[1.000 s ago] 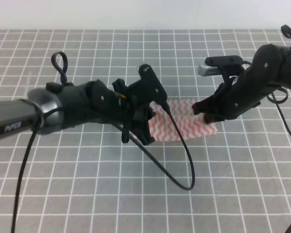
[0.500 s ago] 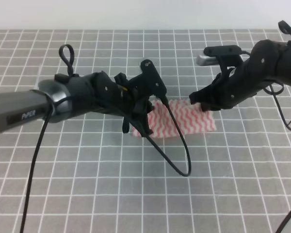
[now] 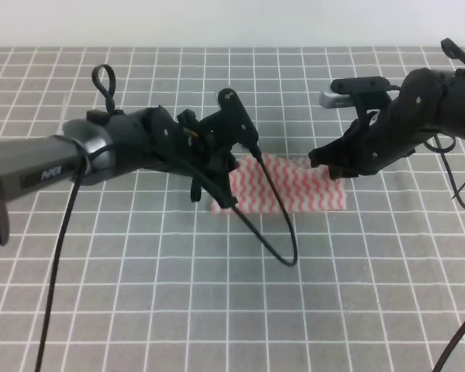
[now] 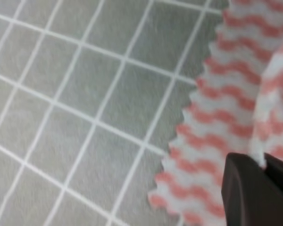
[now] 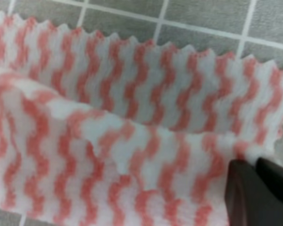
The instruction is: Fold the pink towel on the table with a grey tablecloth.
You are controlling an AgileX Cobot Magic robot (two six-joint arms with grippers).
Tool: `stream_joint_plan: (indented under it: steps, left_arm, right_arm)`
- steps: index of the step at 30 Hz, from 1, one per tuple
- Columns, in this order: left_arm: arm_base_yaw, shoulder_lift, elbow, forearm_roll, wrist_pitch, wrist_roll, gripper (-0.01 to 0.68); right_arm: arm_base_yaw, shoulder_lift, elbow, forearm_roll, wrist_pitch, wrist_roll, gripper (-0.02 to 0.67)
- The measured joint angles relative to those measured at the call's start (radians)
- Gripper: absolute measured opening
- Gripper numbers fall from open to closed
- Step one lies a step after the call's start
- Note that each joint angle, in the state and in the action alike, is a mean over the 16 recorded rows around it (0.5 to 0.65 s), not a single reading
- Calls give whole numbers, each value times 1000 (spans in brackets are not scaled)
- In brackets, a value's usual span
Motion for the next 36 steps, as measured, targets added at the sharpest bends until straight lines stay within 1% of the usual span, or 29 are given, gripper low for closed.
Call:
stream_joint_plan:
  steps: [7, 15, 20, 23, 29, 32, 36]
  left_arm:
    - [3, 28, -47, 7, 11, 0, -2]
    - [3, 49, -65, 31, 12, 0, -2]
    - [3, 54, -65, 51, -1, 0, -2]
    - [3, 55, -65, 67, -12, -1, -2]
    - [3, 55, -65, 84, -42, -1, 17]
    - [3, 56, -65, 92, -61, -1, 53]
    - [3, 58, -65, 97, -87, -1, 128]
  right_arm:
    - [-9, 5, -2, -5, -24, 7, -15]
    - [-10, 13, -1, -7, -52, 8, -14]
    - [-10, 25, -1, -8, -61, 9, 8]
    - [-10, 32, -1, -8, -66, 9, 38]
    - [-10, 43, -2, -9, -80, 16, 136]
    - [-13, 43, -2, -9, -89, 22, 186]
    - [-20, 43, -7, -8, -91, 29, 239]
